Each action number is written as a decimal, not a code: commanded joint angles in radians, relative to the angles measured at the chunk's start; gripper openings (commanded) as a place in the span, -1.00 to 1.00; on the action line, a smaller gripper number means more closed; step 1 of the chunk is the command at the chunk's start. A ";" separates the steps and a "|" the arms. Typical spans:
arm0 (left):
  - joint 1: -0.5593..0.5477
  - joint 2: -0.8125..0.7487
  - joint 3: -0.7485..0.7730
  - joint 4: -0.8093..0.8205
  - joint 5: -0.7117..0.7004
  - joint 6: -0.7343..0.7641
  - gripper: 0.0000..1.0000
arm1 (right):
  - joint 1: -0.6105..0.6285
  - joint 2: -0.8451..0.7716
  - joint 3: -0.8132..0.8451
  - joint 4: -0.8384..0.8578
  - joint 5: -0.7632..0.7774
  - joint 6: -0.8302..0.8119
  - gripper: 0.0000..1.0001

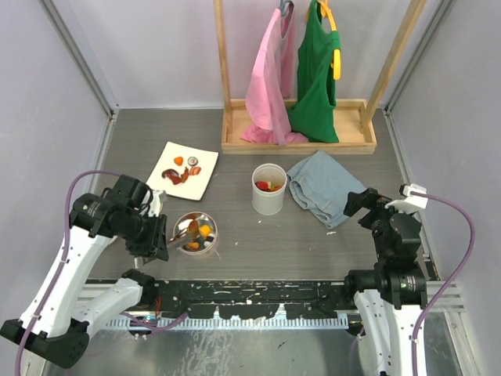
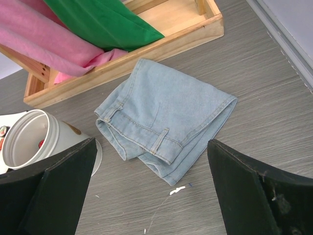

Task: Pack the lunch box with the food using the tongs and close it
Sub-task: Place the fake food in the packing box, then pick up the fake food from the plate.

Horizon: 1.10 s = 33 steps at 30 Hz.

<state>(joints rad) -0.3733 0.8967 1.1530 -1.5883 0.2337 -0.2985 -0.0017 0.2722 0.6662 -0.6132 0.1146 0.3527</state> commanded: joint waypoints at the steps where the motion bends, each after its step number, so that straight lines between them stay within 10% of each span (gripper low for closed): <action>1: -0.005 -0.019 0.050 -0.007 0.004 0.020 -0.24 | 0.003 -0.016 -0.002 0.061 0.017 -0.012 1.00; 33: -0.004 -0.106 0.112 0.232 -0.218 -0.115 -0.32 | 0.003 0.030 -0.005 0.074 -0.019 -0.016 1.00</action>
<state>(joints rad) -0.3740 0.8146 1.2694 -1.4235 0.0864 -0.3832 -0.0017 0.3012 0.6548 -0.5983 0.1078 0.3492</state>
